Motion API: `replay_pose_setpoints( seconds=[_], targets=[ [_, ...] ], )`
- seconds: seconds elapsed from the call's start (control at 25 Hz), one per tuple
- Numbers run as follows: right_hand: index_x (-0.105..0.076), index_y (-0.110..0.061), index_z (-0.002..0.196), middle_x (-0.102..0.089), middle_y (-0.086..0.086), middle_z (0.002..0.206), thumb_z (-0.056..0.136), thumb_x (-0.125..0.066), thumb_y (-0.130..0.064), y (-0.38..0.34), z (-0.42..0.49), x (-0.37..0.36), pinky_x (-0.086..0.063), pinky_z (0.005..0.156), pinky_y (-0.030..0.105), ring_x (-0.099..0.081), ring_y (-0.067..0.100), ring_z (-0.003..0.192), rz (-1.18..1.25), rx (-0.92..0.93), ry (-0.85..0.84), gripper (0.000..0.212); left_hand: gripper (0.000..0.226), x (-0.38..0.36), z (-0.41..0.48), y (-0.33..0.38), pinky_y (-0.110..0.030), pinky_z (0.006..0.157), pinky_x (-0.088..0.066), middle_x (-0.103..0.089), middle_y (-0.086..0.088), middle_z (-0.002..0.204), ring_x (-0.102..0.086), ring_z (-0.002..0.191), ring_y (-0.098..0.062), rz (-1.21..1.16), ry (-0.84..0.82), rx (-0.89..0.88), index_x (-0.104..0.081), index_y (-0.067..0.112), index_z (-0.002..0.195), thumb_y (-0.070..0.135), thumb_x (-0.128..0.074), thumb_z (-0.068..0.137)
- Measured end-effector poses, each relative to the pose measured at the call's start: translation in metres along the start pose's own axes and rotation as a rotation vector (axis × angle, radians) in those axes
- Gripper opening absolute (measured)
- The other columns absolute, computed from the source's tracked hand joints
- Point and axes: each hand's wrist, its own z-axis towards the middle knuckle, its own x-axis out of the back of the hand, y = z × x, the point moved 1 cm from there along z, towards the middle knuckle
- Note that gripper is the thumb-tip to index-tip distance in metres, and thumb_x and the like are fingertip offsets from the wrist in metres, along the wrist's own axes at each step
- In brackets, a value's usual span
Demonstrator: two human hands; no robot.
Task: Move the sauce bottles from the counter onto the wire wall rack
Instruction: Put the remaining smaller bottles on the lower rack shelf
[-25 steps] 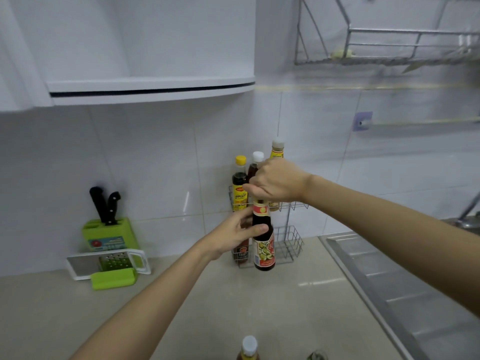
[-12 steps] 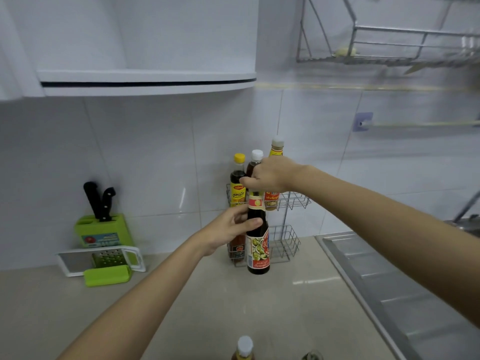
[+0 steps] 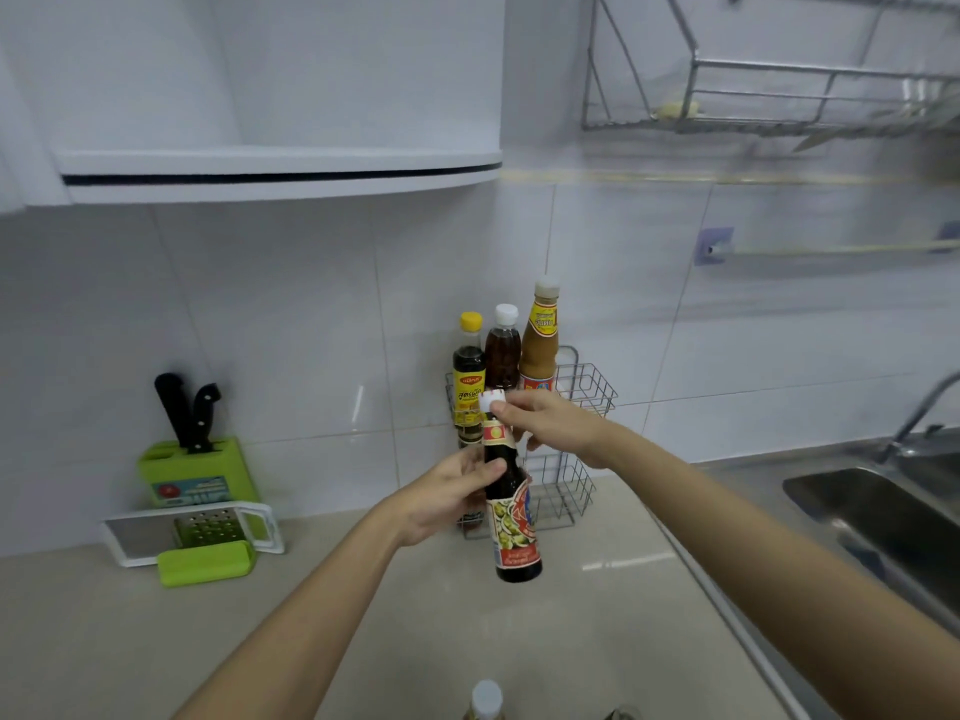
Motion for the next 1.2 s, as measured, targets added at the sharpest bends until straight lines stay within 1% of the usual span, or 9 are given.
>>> replay_pose_setpoints(
  seconds=[0.12,0.28,0.4,0.64,0.76,0.84,0.96,1.08,1.2],
  targets=[
    [-0.055,-0.017,0.107,-0.061,0.005,0.102,0.098,-0.045,-0.038,0.027,0.005,-0.004,-0.054,0.079,0.036,-0.060,0.019,0.094,0.191,-0.121,0.122,0.025,0.046,0.001,0.016,-0.022,-0.042,0.107,-0.044,-0.065,-0.009,0.127,-0.060,0.120,-0.024,0.091,0.089,0.071,-0.049,0.017,0.131,0.036,-0.060,0.091],
    [-0.046,-0.006,0.109,-0.059,0.018,0.115,0.096,-0.051,-0.031,0.094,0.012,-0.018,-0.058,0.081,0.044,-0.063,0.032,0.103,0.445,-0.317,0.604,0.028,0.037,0.032,0.026,-0.060,-0.022,0.082,-0.046,-0.063,-0.007,0.124,-0.058,0.105,-0.014,0.403,0.289,0.224,-0.055,0.011,0.122,0.034,-0.059,0.093],
    [-0.047,-0.001,0.109,-0.060,0.022,0.113,0.094,-0.053,-0.036,0.153,0.015,-0.019,-0.058,0.076,0.046,-0.063,0.033,0.098,0.749,-0.509,0.934,0.038,0.027,0.064,0.027,-0.091,-0.022,0.075,-0.045,-0.063,-0.006,0.114,-0.058,0.097,-0.015,0.437,0.368,0.322,-0.058,0.009,0.113,0.027,-0.059,0.093],
    [-0.048,0.000,0.115,-0.058,0.020,0.117,0.093,-0.053,-0.036,0.192,0.029,-0.026,-0.051,0.093,0.054,-0.060,0.034,0.101,0.896,-0.635,1.241,0.043,0.027,0.078,0.046,-0.106,-0.017,0.067,-0.041,-0.058,-0.001,0.099,-0.054,0.087,-0.011,0.374,0.488,0.357,-0.055,0.005,0.115,0.017,-0.060,0.092],
    [-0.042,-0.010,0.104,-0.053,0.012,0.110,0.095,-0.053,-0.032,0.192,0.043,-0.031,-0.051,0.095,0.048,-0.057,0.028,0.100,0.882,-0.536,1.208,0.026,0.033,0.081,0.064,-0.114,-0.022,0.070,-0.042,-0.060,-0.005,0.108,-0.054,0.096,-0.017,0.402,0.465,0.389,-0.049,0.006,0.119,0.019,-0.060,0.091],
    [-0.042,-0.012,0.103,-0.055,0.011,0.113,0.096,-0.051,-0.032,0.194,0.050,-0.033,-0.051,0.095,0.044,-0.058,0.026,0.102,0.798,-0.461,1.105,0.023,0.035,0.082,0.072,-0.118,-0.028,0.081,-0.041,-0.056,-0.008,0.122,-0.052,0.103,-0.020,0.434,0.452,0.407,-0.045,0.009,0.121,0.019,-0.060,0.091],
    [-0.044,-0.012,0.104,-0.058,0.010,0.111,0.098,-0.047,-0.032,0.193,0.064,-0.034,-0.052,0.095,0.041,-0.060,0.027,0.106,0.691,-0.366,0.916,0.022,0.039,0.077,0.085,-0.120,-0.027,0.088,-0.038,-0.055,-0.008,0.127,-0.050,0.107,-0.018,0.424,0.422,0.382,-0.046,0.009,0.129,0.009,-0.058,0.092],
    [-0.047,-0.013,0.108,-0.059,-0.001,0.096,0.098,-0.046,-0.035,0.181,0.079,-0.037,-0.053,0.089,0.045,-0.060,0.022,0.097,0.358,-0.298,0.737,0.025,0.034,0.074,0.093,-0.120,-0.029,0.094,-0.041,-0.060,-0.006,0.123,-0.054,0.117,-0.020,0.437,0.424,0.319,-0.053,0.012,0.122,0.003,-0.059,0.090],
    [-0.047,-0.008,0.107,-0.060,0.004,0.093,0.099,-0.043,-0.033,0.171,0.094,-0.046,-0.047,0.069,0.036,-0.059,0.024,0.087,0.047,-0.200,0.568,0.027,0.032,0.078,0.097,-0.126,-0.033,0.101,-0.042,-0.061,-0.009,0.128,-0.056,0.120,-0.024,0.462,0.435,0.306,-0.055,0.007,0.122,0.007,-0.061,0.090]
  ],
)
